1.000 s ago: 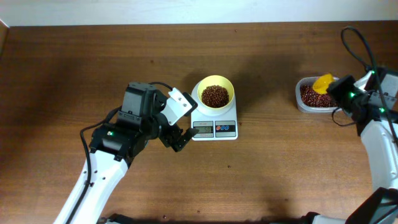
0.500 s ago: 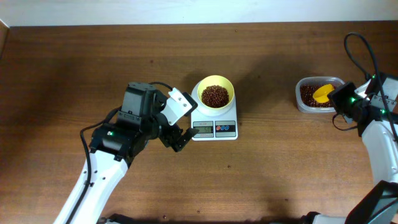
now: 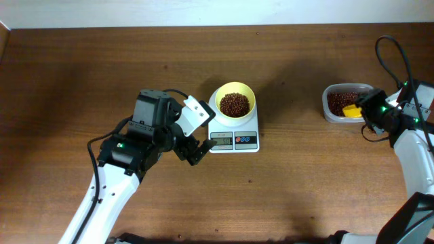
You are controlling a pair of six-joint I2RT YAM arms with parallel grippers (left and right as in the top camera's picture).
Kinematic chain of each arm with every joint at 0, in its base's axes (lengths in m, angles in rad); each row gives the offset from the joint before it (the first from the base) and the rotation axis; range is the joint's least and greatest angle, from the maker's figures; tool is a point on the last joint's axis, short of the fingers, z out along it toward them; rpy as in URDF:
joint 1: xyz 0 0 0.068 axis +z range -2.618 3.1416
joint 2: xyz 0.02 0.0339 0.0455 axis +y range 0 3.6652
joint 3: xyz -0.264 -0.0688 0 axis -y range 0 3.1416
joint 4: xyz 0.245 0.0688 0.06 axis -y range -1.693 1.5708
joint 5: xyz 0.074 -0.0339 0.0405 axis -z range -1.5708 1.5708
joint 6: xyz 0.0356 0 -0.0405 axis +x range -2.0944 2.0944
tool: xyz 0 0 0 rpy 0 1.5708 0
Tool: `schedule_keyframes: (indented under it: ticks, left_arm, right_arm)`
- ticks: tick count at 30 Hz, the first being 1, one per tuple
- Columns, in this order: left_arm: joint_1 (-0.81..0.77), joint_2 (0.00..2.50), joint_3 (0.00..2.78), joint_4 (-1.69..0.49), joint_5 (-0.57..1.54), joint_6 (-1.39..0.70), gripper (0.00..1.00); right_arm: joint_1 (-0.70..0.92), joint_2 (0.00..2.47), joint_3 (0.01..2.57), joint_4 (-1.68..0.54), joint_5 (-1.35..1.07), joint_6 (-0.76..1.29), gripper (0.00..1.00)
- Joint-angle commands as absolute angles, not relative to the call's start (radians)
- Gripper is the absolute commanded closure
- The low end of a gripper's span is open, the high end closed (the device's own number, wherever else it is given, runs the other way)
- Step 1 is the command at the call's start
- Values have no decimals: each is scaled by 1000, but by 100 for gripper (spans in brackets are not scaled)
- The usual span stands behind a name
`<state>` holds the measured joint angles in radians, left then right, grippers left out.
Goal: Scoop item into bowl and weigh 50g on scale
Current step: 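Lower the scoop into the clear container with the right gripper, then lay the scoop on the beans and open the right gripper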
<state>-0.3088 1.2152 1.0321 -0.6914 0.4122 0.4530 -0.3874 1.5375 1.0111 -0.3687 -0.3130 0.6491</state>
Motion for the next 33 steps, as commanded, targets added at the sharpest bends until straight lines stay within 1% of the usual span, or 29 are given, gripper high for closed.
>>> schedule_keyframes:
  ticks: [1,2,7,10,13,16,20,25,29,33]
  left_arm:
    - [-305,1206,1029,-691,423,466,1]
    - [-305,1206,1029,-691,423,466,1]
    - [-305,1206,1029,-691,423,466,1]
    - [-305,1206,1029,-691,423,466,1]
    - [-305,1206,1029,-691,423,466,1]
    - [-305,1206,1029,-691,423,466,1]
    - [-305,1206,1029,-691,423,466,1]
    - [-305,1206,1029,-691,423,466,1]
    - [-305,1206,1029,-691,423,466,1]
    - [-305,1206,1029,-691,423,466,1]
  right_arm:
    - [-387,1544,1001,-387,-307,644,23]
    - [-387,1544,1001,-405,-307,644,21]
    - [-386,1544,1001,-475,-317,644,19]
    - [-386,1544,1001,-479,-372,643,18]
    - [-386,1544,1001,-526,-438,643,11]
    - [-379,1544,1001,-601,-449,595,9]
    - [-366,1544,1001,-615,-453,579,1]
    - [-367,1544,1002,-675,-461,553,1]
    - [-367,1544,1002,-678,-592,553,1]
    - [-367,1544,1002,-691,-651,553,1]
